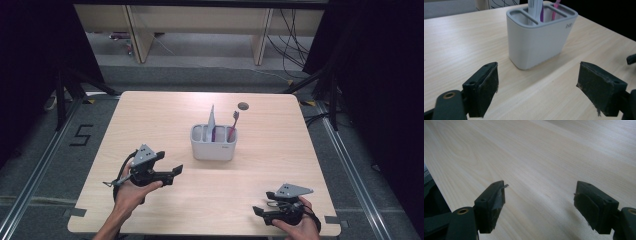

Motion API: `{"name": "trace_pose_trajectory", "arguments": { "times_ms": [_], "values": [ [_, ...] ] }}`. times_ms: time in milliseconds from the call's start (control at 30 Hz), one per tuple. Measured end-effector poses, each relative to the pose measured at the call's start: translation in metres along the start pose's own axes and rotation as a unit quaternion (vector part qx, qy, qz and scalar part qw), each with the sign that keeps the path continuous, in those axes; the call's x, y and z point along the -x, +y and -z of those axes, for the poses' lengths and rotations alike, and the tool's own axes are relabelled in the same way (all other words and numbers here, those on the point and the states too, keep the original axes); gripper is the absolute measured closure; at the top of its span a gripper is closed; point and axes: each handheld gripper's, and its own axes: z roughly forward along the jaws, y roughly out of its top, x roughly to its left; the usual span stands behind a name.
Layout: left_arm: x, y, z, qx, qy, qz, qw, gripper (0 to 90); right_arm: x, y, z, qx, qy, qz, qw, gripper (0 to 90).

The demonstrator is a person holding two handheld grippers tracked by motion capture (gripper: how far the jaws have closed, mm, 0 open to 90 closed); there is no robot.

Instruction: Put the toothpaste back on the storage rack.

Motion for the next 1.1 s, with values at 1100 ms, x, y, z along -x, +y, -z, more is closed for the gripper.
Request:
{"name": "trace_pose_trajectory", "arguments": {
  "times_ms": [1100],
  "values": [
    [0.022, -0.071, 0.004, -0.070, -0.048, -0.045, 0.9954, 16.0, 0.000, 0.001, -0.002, -0.005, 0.015, 0.014, 0.9998, 25.5]
  ]
}}
